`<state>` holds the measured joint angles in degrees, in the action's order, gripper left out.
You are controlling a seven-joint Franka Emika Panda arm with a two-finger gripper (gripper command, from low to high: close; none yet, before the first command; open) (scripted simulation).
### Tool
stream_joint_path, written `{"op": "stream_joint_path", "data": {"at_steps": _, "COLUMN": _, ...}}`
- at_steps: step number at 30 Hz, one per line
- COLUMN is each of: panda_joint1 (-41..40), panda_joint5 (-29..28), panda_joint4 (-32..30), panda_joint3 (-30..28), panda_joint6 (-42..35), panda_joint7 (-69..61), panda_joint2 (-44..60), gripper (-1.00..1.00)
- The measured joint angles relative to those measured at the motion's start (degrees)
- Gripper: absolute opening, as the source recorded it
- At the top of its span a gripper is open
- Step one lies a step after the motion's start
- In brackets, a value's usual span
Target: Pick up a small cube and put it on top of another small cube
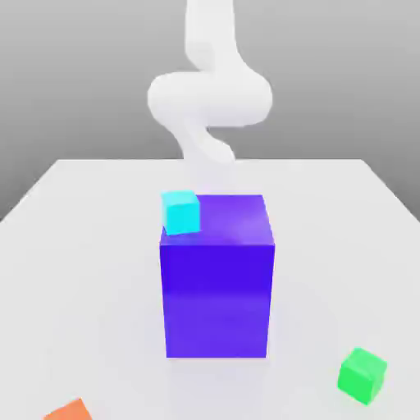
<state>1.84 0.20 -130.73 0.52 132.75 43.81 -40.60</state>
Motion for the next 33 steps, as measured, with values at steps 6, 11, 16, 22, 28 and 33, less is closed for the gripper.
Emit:
{"op": "stream_joint_path", "data": {"at_steps": 6, "panda_joint1": 4.3, "panda_joint5": 0.3, "panda_joint4": 2.6, "panda_joint3": 1.6, "panda_joint6": 2.4, "panda_joint7": -4.8, "panda_joint2": 12.8, "gripper": 0.00}}
{"op": "stream_joint_path", "data": {"at_steps": 11, "panda_joint1": 7.2, "panda_joint5": 0.3, "panda_joint4": 4.6, "panda_joint3": 3.6, "panda_joint6": 4.3, "panda_joint7": -8.5, "panda_joint2": 23.2, "gripper": 0.00}}
{"op": "stream_joint_path", "data": {"at_steps": 16, "panda_joint1": 9.8, "panda_joint5": -0.5, "panda_joint4": 6.7, "panda_joint3": 6.1, "panda_joint6": 6.2, "panda_joint7": -11.7, "panda_joint2": 33.6, "gripper": 0.00}}
{"op": "stream_joint_path", "data": {"at_steps": 22, "panda_joint1": 14.3, "panda_joint5": -3.0, "panda_joint4": 9.2, "panda_joint3": 8.3, "panda_joint6": 8.5, "panda_joint7": -14.4, "panda_joint2": 46.1, "gripper": 0.00}}
{"op": "stream_joint_path", "data": {"at_steps": 28, "panda_joint1": 17.8, "panda_joint5": -6.6, "panda_joint4": 11.8, "panda_joint3": 10.2, "panda_joint6": 10.7, "panda_joint7": -16.5, "panda_joint2": 58.8, "gripper": 0.00}}
{"op": "stream_joint_path", "data": {"at_steps": 33, "panda_joint1": 21.6, "panda_joint5": -9.9, "panda_joint4": 14.0, "panda_joint3": 10.8, "panda_joint6": 12.8, "panda_joint7": -17.7, "panda_joint2": 69.4, "gripper": 0.00}}
